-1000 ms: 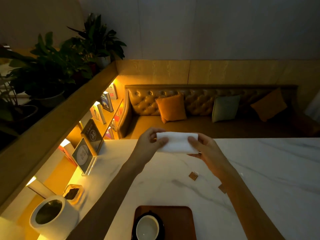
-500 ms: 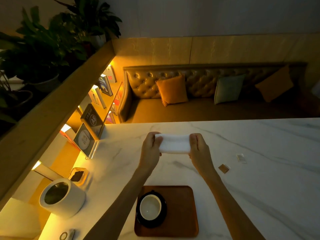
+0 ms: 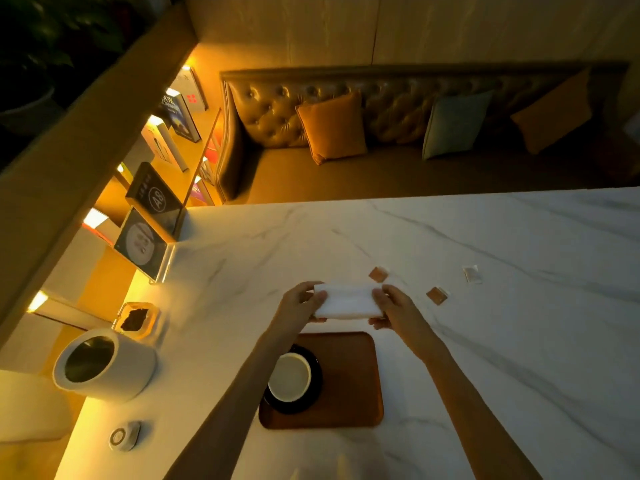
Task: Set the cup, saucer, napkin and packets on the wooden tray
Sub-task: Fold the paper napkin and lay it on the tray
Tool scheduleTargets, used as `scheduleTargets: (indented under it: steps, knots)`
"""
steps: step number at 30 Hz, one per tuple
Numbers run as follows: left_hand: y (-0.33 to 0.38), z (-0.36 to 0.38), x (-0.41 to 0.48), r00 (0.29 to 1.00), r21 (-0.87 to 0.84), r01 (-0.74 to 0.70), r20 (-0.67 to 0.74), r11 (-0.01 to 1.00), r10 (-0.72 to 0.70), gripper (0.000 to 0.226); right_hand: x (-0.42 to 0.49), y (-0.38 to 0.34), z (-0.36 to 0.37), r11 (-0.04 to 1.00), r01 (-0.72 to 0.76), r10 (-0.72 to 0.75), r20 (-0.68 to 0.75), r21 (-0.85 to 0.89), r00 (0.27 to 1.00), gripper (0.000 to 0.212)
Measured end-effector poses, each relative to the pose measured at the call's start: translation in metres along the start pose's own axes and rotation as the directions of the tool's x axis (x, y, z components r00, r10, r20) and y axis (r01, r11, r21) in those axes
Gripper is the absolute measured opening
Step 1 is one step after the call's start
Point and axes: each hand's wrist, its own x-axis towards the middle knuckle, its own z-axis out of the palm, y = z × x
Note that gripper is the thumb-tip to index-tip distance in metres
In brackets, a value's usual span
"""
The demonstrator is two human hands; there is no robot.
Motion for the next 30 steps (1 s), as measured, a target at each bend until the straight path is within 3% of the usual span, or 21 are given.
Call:
scheduleTargets:
  steps: [3,6,13,18,25,30]
  knots:
    - [-0.040,-0.003,0.004,0.977,-0.026,0.181,0.119,0.983,-0.177,0.036,0.001,0.046,-0.015,0.971,-0.207,0.185,0.176,0.118,0.967,0.022]
    - [-0.080,0.006,0.009,0.945,0.022,0.287,0.156,0.958,-0.287,0.030,0.001,0.090,-0.021,0.922,-0.366,0.329,0.243,0.124,0.912,0.025]
    - [-0.169,0.048,0.013,0.885,0.299,0.443,0.007,0.845,-0.466,0.033,0.005,0.171,-0.013,0.804,-0.585,0.584,-0.036,-0.106,0.811,0.037]
    - [-0.206,0.072,0.007,0.865,0.448,0.459,-0.031,0.767,-0.500,0.041,-0.002,0.215,-0.015,0.741,-0.639,0.618,-0.162,-0.207,0.769,0.035]
    - [-0.233,0.089,-0.012,0.846,0.512,0.509,-0.146,0.693,-0.513,0.045,-0.010,0.239,0.003,0.732,-0.578,0.543,-0.204,-0.360,0.815,0.026]
    - [-0.236,0.097,-0.012,0.872,0.643,0.455,-0.183,0.616,-0.454,0.047,-0.009,0.241,0.011,0.734,-0.503,0.462,-0.206,-0.457,0.862,0.017]
